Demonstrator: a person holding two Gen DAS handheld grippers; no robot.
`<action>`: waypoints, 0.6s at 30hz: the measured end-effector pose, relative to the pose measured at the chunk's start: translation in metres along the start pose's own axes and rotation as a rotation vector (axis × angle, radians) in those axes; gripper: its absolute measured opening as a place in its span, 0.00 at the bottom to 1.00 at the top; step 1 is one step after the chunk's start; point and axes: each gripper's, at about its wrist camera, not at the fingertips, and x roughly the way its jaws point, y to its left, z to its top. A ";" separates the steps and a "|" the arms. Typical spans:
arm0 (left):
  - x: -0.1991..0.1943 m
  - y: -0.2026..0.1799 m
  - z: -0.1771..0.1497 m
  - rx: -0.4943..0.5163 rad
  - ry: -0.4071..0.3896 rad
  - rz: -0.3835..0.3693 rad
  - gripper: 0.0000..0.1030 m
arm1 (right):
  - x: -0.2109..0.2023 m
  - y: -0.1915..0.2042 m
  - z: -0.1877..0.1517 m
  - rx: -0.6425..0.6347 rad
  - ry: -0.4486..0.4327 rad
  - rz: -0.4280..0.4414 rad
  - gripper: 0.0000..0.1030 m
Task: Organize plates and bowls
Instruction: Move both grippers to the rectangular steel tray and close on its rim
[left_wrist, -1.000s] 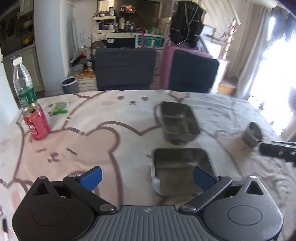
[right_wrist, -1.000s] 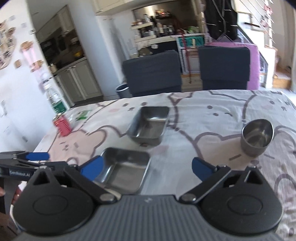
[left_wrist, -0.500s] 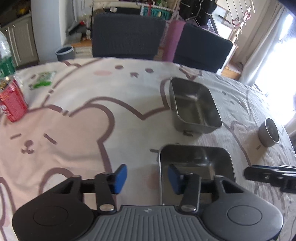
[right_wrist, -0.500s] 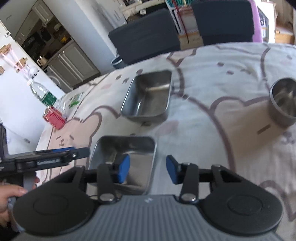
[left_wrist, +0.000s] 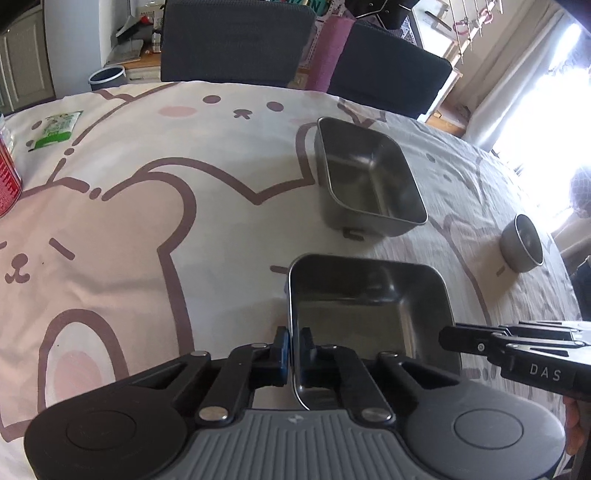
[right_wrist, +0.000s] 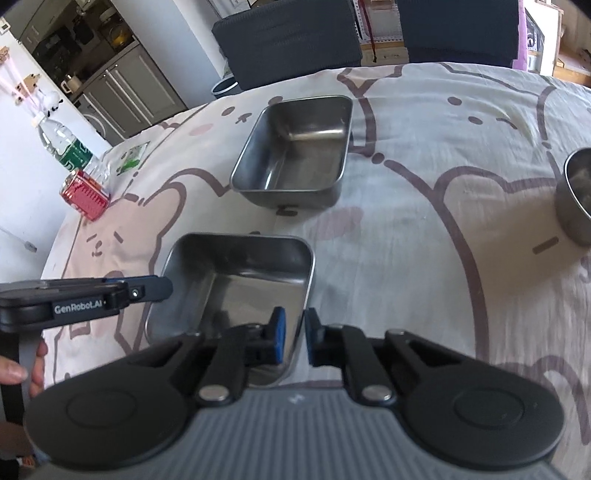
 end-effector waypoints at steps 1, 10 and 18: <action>-0.001 -0.001 0.000 0.006 -0.008 0.005 0.05 | 0.001 0.001 0.000 -0.007 -0.001 -0.002 0.09; -0.028 -0.019 0.007 0.023 -0.113 0.008 0.04 | -0.017 0.002 0.001 -0.075 -0.109 -0.006 0.08; -0.056 -0.062 0.008 0.051 -0.201 -0.067 0.04 | -0.070 -0.026 0.001 -0.056 -0.206 0.031 0.08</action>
